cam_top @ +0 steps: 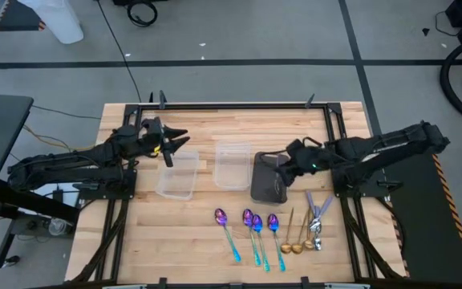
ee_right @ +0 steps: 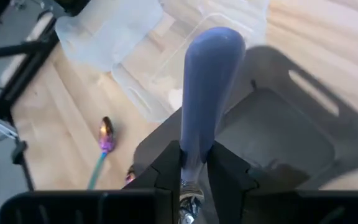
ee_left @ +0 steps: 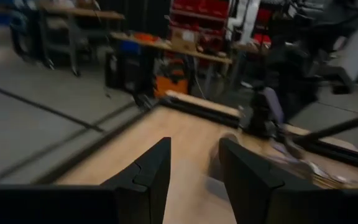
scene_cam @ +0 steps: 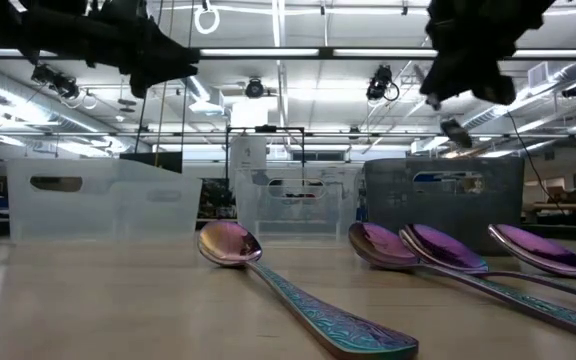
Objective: Sort silverware by color (type)
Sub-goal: Put the purple spoon into the black bin, then put the blue spoon into the left transparent bin
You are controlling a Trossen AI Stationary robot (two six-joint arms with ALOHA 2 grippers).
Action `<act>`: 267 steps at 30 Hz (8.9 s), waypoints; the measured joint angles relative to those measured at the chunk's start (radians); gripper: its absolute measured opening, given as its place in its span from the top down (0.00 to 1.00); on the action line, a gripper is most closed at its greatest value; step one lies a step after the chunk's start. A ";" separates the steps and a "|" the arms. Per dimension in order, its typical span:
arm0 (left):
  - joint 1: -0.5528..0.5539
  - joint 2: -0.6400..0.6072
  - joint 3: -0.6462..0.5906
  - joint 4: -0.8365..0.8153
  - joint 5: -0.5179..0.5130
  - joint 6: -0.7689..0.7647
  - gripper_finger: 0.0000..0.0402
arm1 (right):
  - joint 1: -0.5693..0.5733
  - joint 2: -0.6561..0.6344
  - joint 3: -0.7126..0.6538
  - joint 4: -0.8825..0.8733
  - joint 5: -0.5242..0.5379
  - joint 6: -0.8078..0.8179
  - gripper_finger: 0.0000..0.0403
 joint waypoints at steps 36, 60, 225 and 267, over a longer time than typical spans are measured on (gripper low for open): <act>-0.071 0.000 0.000 -0.146 0.020 -0.044 0.64 | -0.306 0.438 0.000 0.100 -0.524 -0.222 0.62; -0.071 0.000 0.000 0.069 -0.101 0.098 0.64 | -0.163 0.078 0.000 -0.530 -0.281 0.129 0.64; -0.103 0.190 0.000 0.082 0.106 -0.074 0.64 | -0.075 0.298 0.031 0.288 -0.090 -0.202 0.86; -0.101 0.190 0.000 0.279 -0.005 0.156 0.64 | -0.185 0.408 0.030 0.248 -0.314 -0.084 0.63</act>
